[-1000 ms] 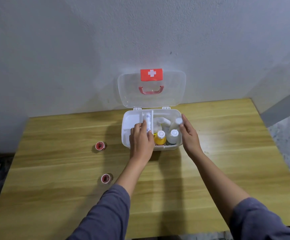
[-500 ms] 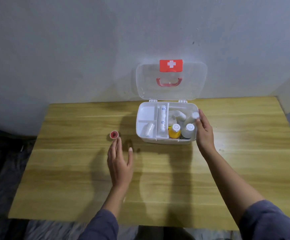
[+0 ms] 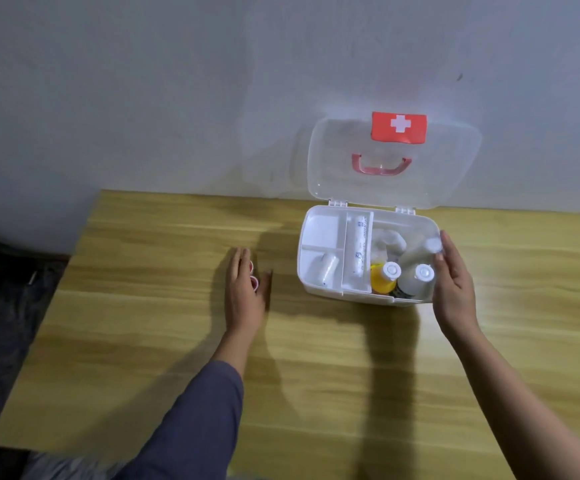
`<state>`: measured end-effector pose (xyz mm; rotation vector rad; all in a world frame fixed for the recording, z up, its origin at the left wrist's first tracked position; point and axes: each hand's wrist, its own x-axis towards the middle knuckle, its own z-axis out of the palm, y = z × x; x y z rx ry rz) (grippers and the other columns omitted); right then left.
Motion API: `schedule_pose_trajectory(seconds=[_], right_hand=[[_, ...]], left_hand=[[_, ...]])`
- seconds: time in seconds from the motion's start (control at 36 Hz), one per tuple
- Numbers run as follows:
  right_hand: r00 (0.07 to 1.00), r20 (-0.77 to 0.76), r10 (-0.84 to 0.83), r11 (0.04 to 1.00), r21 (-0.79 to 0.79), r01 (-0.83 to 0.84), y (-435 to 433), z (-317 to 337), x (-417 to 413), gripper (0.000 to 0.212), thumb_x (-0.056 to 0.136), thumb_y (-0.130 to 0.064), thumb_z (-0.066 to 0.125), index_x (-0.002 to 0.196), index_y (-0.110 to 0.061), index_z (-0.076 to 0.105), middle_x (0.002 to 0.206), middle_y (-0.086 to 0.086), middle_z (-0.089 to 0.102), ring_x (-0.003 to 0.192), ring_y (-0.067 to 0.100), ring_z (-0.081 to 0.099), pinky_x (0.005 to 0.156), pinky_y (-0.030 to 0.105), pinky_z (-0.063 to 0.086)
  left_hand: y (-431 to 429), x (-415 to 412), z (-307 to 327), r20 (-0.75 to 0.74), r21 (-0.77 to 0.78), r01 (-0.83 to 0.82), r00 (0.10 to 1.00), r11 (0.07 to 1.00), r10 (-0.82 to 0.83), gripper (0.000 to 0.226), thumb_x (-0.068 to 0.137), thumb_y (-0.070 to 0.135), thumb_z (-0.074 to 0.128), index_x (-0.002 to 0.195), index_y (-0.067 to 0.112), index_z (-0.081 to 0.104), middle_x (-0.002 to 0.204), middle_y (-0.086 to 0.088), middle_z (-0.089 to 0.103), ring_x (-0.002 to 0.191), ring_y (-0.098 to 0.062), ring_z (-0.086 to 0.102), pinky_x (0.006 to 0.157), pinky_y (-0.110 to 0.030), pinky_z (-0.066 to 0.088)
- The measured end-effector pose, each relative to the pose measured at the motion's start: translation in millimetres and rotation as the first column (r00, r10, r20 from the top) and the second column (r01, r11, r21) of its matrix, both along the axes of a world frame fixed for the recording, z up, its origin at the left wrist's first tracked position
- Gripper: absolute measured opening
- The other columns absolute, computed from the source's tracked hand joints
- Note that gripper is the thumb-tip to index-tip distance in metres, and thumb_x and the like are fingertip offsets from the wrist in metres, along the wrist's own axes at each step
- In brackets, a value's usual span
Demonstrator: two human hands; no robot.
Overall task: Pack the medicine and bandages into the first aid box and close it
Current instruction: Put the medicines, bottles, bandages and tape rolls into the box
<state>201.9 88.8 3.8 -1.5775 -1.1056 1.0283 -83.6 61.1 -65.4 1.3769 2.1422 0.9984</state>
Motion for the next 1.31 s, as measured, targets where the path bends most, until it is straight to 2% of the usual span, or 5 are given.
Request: schedule_pose_trajectory(seconds=[0.31,0.47,0.72,0.94,1.31], right_hand=[[1.000,0.012,0.006,1.000,-0.003,-0.006,-0.7,4.4,0.8,0.041,0.100,-0.020,0.038,0.140,-0.020,0.037,0.146,-0.005,0.040,0.132,0.006,0.037,0.111,0.025,0.029],[1.000,0.001,0.024,0.999,-0.025,-0.024,-1.0,5.6,1.7,0.041,0.099,-0.020,0.039,0.141,-0.020,0.037,0.145,-0.008,0.040,0.129,0.001,0.036,0.098,0.002,0.030],[0.999,-0.015,0.028,0.999,-0.033,-0.029,-2.2,6.4,2.5,0.041,0.099,-0.020,0.039,0.140,-0.023,0.038,0.142,-0.012,0.042,0.127,0.001,0.039,0.099,0.012,0.031],[1.000,-0.024,0.002,1.000,-0.030,-0.003,-1.5,6.8,-1.3,0.040,0.099,-0.021,0.038,0.139,-0.024,0.040,0.143,-0.010,0.044,0.128,0.004,0.041,0.103,0.022,0.031],[1.000,-0.018,0.022,0.999,-0.048,-0.023,-2.6,8.8,0.0,0.039,0.100,-0.024,0.037,0.139,-0.026,0.039,0.146,-0.009,0.042,0.133,0.007,0.038,0.111,0.030,0.031]], left_hand=[[22.3,9.4,27.8,0.185,0.186,-0.221,0.965,0.957,0.187,0.030,0.085,-0.001,0.057,0.115,-0.001,0.059,0.113,-0.020,0.058,0.100,-0.030,0.059,0.088,-0.034,0.048],[47.6,53.6,95.9,0.155,0.455,0.215,0.937,0.864,-0.314,0.032,0.086,0.002,0.057,0.117,0.005,0.060,0.111,0.000,0.055,0.094,0.000,0.055,0.081,-0.012,0.044],[75.1,67.9,85.3,-0.110,0.121,0.610,0.792,0.783,-0.600,0.038,0.091,0.006,0.051,0.128,0.007,0.053,0.136,-0.010,0.051,0.125,-0.021,0.046,0.098,-0.001,0.022],[81.3,64.0,79.5,-0.252,0.026,0.705,0.691,0.709,-0.678,0.043,0.092,0.015,0.051,0.134,0.005,0.045,0.145,-0.011,0.042,0.140,-0.021,0.029,0.116,-0.033,0.016],[40.3,38.6,84.3,-0.214,0.152,0.496,0.861,0.855,-0.462,0.026,0.087,0.021,0.059,0.110,0.011,0.065,0.111,-0.006,0.061,0.102,-0.019,0.052,0.090,-0.026,0.040]])
